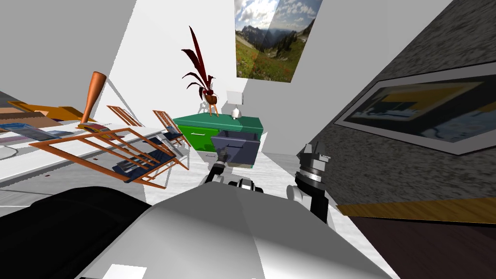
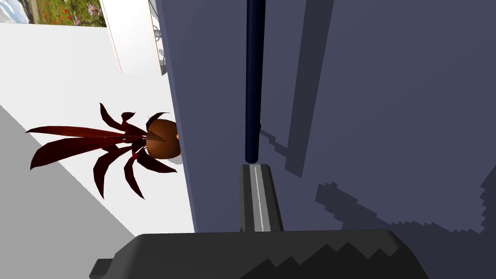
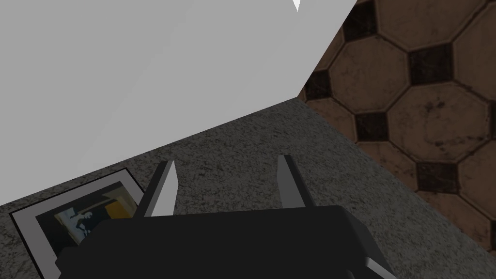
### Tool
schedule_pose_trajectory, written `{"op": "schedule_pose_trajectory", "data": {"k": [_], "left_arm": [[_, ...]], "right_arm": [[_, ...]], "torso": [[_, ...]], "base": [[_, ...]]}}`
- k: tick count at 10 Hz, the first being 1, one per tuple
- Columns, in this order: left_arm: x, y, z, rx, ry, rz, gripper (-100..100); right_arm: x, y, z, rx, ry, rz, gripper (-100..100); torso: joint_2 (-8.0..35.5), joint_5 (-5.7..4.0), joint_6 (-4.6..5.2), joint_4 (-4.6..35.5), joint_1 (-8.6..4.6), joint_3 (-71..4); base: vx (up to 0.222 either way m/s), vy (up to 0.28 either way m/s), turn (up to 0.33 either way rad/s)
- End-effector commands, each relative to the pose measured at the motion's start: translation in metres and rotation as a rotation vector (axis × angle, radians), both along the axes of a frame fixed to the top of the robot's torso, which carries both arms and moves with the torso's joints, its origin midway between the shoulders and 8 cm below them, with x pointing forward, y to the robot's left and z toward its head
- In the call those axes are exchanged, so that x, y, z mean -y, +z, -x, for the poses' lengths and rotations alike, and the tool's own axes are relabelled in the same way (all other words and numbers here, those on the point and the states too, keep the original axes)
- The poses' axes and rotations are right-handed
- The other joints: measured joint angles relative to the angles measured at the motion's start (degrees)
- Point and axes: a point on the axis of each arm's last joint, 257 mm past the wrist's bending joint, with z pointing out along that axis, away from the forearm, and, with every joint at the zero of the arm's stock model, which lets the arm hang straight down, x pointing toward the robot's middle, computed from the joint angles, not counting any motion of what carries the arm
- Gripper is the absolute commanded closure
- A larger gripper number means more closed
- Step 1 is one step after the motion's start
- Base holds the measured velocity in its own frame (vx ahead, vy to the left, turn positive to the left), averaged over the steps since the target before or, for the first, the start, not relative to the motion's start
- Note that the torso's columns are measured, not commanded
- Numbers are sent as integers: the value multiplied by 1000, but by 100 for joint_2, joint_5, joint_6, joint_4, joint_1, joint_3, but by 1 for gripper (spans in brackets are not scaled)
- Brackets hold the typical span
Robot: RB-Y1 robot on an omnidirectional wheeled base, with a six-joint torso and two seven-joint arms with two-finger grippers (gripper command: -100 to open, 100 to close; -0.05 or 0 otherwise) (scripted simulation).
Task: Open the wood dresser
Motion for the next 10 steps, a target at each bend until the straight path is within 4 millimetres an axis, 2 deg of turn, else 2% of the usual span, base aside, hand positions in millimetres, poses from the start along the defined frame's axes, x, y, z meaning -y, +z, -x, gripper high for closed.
{"op": "schedule_pose_trajectory", "data": {"k": [1, 7, 10], "left_arm": [[-5, -1, 1, -9, -22, -49, -100], [-11, 0, 4, -37, -66, -142, -100], [-4, 4, 3, -24, -32, -67, -100]], "right_arm": [[0, 0, 0, 0, 0, 0, 0], [0, 0, 0, 0, 0, 0, 0], [0, 0, 0, 0, 0, 0, 0]], "torso": [[-13, 1, -1, -6, 3, -11], [31, 0, 0, 7, -2, 17], [28, -2, 0, 6, -6, 15]], "base": [[-3, -5, 0], [12, -20, -5], [21, -76, -4]]}}
